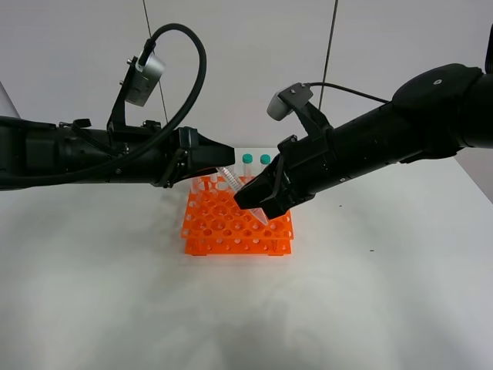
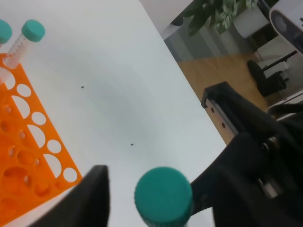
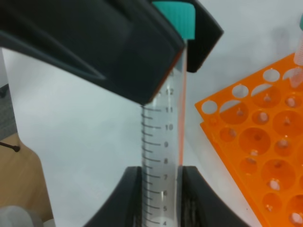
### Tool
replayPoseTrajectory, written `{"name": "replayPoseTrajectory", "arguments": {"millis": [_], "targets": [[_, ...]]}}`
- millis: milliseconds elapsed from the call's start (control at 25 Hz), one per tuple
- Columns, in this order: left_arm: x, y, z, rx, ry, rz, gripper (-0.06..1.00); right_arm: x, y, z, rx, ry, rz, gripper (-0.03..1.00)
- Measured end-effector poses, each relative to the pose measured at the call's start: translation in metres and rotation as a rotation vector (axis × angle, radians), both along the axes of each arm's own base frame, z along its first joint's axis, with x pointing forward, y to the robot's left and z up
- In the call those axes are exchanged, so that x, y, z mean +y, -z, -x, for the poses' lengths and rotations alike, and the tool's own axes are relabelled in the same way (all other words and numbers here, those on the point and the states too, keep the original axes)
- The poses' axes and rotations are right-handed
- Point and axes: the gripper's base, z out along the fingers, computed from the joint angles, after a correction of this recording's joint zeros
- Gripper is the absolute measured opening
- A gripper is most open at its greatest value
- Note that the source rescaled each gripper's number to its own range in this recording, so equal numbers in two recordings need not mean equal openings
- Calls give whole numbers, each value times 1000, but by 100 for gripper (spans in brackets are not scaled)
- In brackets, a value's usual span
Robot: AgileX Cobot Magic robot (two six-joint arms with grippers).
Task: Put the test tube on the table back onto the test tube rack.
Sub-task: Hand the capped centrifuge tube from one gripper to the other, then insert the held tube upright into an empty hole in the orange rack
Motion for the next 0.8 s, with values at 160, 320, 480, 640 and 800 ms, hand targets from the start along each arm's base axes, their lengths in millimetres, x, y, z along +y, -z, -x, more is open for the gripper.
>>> {"name": "replayPoseTrajectory", "arguments": {"millis": [160, 320, 480, 640, 800], "targets": [[0, 0, 0, 10, -4, 8, 1, 0, 0, 0, -1, 1, 0, 2], [0, 0, 0, 13, -6, 10, 1, 0, 0, 0, -1, 1, 0, 2], [0, 0, 0, 14, -6, 11, 1, 0, 0, 0, -1, 1, 0, 2], [0, 0, 0, 13, -8, 8, 1, 0, 0, -1, -5, 7, 1, 52], [0, 0, 0, 13, -8, 8, 1, 1, -8, -5, -15, 25, 4, 94]]}}
